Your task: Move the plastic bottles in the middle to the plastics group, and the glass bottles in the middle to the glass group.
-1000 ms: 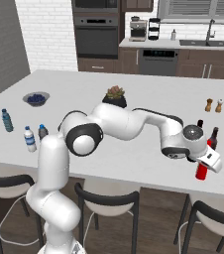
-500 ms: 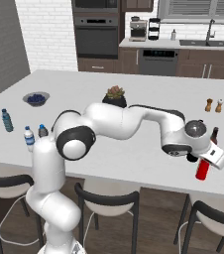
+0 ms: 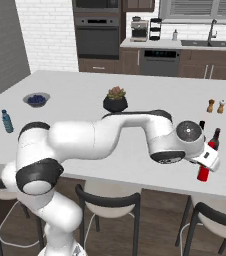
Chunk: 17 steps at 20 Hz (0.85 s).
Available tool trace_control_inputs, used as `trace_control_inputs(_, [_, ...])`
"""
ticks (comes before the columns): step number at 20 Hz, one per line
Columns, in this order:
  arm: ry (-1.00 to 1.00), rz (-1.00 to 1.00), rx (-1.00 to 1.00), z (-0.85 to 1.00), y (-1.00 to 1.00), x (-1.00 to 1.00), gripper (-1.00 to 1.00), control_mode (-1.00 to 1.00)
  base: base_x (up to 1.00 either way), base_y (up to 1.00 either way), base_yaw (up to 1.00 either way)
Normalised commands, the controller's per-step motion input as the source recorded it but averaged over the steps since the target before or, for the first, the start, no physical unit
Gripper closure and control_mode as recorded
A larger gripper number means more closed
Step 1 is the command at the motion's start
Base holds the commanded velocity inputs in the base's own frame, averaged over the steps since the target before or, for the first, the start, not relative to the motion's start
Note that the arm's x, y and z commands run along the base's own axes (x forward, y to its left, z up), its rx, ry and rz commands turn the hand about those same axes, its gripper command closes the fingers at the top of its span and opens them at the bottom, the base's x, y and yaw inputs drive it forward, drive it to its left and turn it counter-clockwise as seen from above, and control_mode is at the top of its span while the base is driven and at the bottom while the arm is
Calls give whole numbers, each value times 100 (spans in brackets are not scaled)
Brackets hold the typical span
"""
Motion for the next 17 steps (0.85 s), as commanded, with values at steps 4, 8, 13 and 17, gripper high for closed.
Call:
trace_control_inputs(4, [0,1,-13,23,100,-8,-100,-100,0,0,0])
trace_control_inputs(8, [0,0,-20,22,100,0,-100,-100,0,0,0])
trace_control_inputs(13, [0,0,-23,34,100,-18,-100,-100,0,0,0])
trace_control_inputs(17, [-1,0,-25,56,100,-61,-100,-100,0,0,0])
